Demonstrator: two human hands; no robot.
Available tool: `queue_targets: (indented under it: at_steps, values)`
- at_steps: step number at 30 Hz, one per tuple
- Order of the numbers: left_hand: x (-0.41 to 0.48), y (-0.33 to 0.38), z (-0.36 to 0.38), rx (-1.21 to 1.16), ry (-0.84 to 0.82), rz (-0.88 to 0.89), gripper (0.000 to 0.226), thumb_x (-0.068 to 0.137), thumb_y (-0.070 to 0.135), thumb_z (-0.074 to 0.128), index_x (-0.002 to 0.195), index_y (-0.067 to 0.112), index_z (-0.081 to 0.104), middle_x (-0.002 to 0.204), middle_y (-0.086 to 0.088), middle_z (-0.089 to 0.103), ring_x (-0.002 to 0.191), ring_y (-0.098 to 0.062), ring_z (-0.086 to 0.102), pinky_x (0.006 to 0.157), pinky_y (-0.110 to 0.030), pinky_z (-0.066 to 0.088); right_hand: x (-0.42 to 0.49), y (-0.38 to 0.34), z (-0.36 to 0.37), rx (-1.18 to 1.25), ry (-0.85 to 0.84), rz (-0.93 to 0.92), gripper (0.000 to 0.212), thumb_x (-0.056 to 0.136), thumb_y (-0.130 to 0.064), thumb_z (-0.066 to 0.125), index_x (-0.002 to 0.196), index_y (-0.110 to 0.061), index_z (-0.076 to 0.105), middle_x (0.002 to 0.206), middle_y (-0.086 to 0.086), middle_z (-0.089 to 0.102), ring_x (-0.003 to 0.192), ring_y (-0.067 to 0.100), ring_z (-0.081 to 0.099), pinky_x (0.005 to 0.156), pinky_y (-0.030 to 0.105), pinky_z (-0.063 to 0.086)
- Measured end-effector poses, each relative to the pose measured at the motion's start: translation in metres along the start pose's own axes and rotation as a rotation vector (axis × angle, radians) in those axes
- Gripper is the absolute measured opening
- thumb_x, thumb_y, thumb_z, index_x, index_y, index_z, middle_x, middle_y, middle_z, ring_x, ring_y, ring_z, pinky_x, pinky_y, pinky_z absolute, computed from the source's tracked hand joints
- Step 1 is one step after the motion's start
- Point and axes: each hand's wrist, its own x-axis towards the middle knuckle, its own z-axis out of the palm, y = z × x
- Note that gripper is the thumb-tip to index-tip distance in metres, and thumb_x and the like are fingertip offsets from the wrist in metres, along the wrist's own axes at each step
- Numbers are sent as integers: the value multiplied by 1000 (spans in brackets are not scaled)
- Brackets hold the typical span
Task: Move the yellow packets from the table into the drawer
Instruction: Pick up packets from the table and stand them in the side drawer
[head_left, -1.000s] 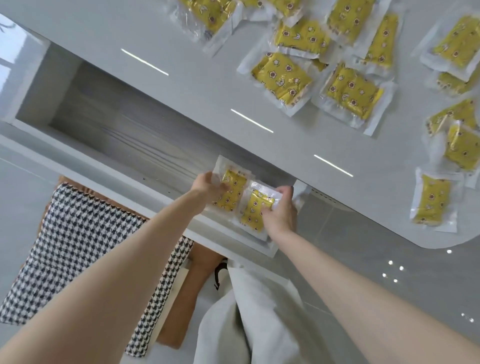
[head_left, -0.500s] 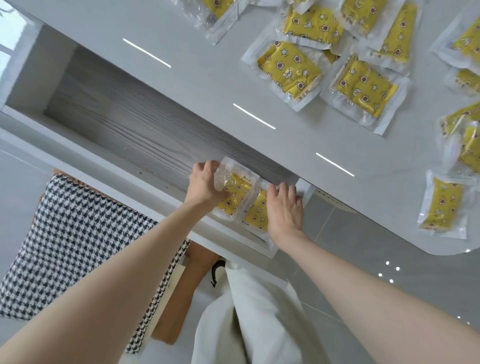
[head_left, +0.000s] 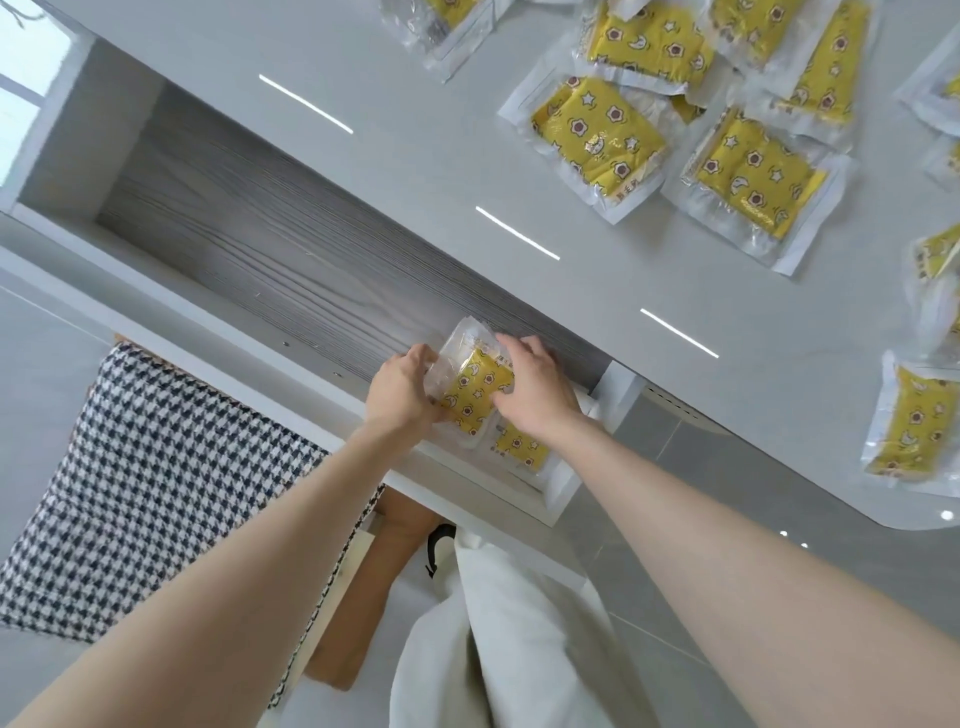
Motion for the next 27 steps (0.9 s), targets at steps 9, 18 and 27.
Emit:
queue_targets:
  at_steps: [9,18,27]
  values:
    - [-6,0,-2,138,-25,10,60,83,6,68,135,13,38,126,-10,52,107,-23,55,84,-33,53,-9,0,5,-37,43,19,72,93,-22,59,152,-20,19,154,1,25,143,29,21,112,45,33]
    - [-58,27,-65,-38,-13,60,50,92,3,52,139,14,39,137,-9,47,120,-21,51,91,-20,42,-76,-25,-32,243,77,144,46,95,-17,52,140,-19,42,142,4,44,131,24,41,105,39,41]
    - [-189,65,-141,-311,46,127,38,96,11,44,134,15,46,126,-3,60,116,-18,56,90,-25,48,-208,-74,-100,517,200,115,23,94,-17,52,117,-20,58,113,-1,62,100,13,58,84,27,46]
